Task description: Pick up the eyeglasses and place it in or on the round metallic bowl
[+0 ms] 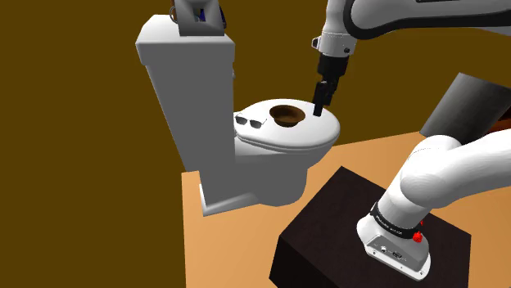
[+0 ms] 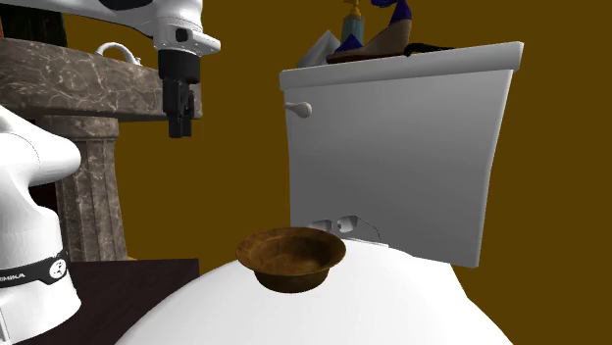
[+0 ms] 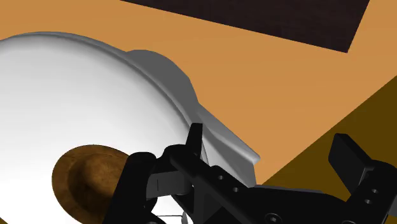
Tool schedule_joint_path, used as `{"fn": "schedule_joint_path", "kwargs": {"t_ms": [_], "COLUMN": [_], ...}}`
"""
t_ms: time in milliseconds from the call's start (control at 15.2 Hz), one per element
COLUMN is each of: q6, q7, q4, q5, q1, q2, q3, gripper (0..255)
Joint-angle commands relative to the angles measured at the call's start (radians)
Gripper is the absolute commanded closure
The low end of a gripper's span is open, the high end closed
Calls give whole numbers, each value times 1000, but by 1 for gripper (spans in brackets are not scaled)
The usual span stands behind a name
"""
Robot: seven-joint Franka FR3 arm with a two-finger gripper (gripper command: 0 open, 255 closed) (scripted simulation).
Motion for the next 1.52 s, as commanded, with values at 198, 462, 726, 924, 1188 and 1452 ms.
{"fn": "schedule_joint_path", "kwargs": {"t_ms": [198, 462, 726, 924, 1188, 1452], "q6": [92, 202, 293, 349, 405, 440], "q7": [-11, -23, -34, -40, -47, -53], "q4": [19, 65, 133, 198, 302, 427], "q5": [-5, -11, -18, -23, -31, -40], "q1": [-6, -13, -19, -22, -26, -27], "q2": [109, 261, 417, 535, 692, 849], "q3": [-2, -3, -4, -5, -6, -8], "gripper": [0, 0, 0, 0, 0, 0]}}
